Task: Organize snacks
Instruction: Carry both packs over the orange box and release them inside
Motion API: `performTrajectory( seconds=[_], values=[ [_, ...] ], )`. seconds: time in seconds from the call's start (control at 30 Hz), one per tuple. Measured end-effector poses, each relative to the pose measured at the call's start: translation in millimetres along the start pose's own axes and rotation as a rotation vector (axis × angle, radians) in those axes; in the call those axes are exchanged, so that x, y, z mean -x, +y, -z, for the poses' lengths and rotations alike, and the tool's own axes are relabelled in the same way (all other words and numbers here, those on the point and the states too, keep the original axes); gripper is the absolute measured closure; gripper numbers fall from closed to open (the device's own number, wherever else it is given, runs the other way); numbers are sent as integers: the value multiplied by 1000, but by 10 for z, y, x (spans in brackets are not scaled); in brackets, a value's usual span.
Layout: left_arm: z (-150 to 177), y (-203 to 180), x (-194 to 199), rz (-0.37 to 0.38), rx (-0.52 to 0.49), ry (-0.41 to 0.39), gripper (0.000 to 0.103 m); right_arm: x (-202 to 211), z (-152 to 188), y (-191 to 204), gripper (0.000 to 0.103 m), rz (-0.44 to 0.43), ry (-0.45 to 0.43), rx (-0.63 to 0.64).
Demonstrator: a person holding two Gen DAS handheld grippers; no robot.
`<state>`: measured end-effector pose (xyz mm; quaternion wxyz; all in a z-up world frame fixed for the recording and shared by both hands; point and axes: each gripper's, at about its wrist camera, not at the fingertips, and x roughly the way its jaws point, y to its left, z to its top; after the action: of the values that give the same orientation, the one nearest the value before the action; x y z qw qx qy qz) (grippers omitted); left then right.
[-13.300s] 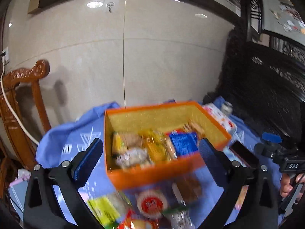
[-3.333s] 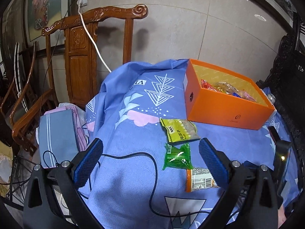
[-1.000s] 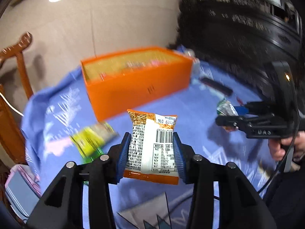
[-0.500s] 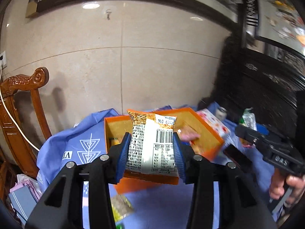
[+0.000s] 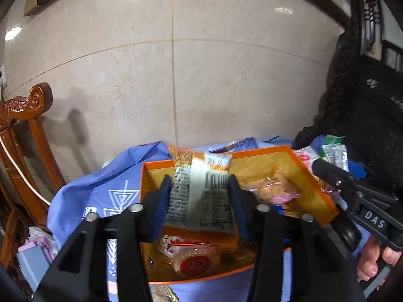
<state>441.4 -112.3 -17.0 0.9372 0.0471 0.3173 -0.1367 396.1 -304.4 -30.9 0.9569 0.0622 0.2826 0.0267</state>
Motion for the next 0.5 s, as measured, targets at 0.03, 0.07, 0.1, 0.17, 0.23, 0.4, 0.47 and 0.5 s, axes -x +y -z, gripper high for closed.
performTrajectory(
  seconds=[0.03,0.07,0.1,0.17,0.23,0.4,0.47,0.5],
  values=[
    [11,0,-26,-44,-1,11,5,-40,-4,-1,5,18,19,-1],
    [23,8,-32,-112,2,1,4,-12,5,-7,4,31,11,-13],
    [35,-2,-8,-139,-2,-10,4,57,23,-4,4,25,-12,-19],
    [57,-17,51,-124,-9,-25,4,138,53,24,4,12,-23,-5],
    [85,-31,125,-126,-3,-32,4,231,98,80,4,18,-33,19],
    [189,-15,336,-105,22,-37,4,456,187,168,4,-11,-39,22],
    [223,4,437,-106,32,-35,4,553,223,225,3,-17,-42,29],
    [240,6,502,-105,35,-35,4,618,255,257,3,-21,-46,34]
  ],
)
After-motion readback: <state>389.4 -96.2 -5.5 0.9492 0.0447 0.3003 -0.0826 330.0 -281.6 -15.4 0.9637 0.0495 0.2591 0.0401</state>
